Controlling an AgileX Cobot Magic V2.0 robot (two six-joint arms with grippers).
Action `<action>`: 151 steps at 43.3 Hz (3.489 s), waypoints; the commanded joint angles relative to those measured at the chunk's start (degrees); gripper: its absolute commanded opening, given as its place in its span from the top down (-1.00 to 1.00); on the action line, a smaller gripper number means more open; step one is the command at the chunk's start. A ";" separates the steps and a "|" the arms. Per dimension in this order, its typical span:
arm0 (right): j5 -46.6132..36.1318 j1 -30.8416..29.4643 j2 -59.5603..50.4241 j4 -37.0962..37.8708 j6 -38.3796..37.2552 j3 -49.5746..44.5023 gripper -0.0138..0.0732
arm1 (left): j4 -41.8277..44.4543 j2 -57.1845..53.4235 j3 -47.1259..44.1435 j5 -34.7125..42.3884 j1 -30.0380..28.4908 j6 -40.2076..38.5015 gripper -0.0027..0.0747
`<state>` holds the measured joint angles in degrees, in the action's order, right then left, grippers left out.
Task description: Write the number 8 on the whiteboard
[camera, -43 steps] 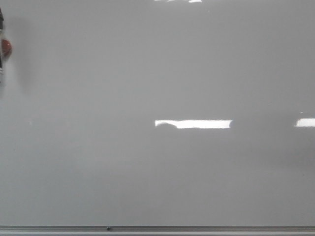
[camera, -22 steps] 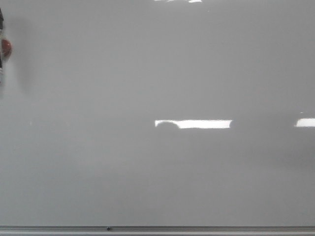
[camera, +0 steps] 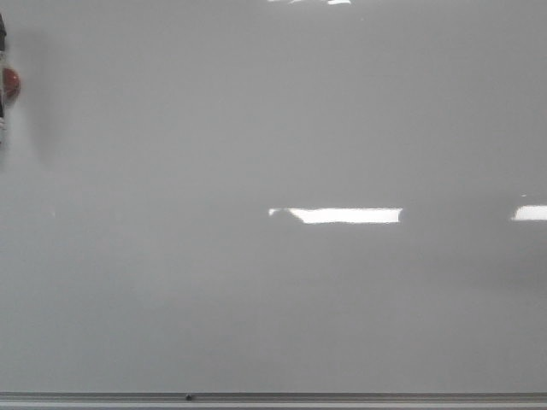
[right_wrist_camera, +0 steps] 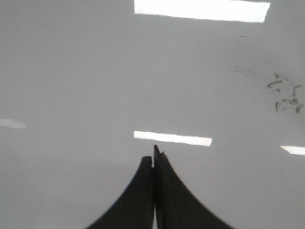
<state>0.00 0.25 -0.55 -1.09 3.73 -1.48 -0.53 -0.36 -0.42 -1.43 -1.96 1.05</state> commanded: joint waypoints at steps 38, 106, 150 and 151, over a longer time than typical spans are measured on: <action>36.98 0.15 20.58 -0.26 0.07 43.22 0.93 | -7.17 16.52 41.02 -24.03 0.09 -0.50 0.99; 37.85 0.15 26.94 -0.26 0.18 41.45 -0.71 | 0.53 44.76 44.87 -27.96 5.91 0.08 -0.48; 37.85 0.15 26.94 -0.26 0.18 41.45 -0.71 | -4.67 81.82 55.76 -10.82 6.42 0.08 -0.48; 37.85 0.15 26.94 -0.26 0.18 41.45 -0.71 | -4.67 82.07 55.76 -10.59 6.42 0.08 -0.48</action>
<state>42.26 0.25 25.57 -1.09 3.73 38.47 -4.51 82.51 53.23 -17.44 4.11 1.12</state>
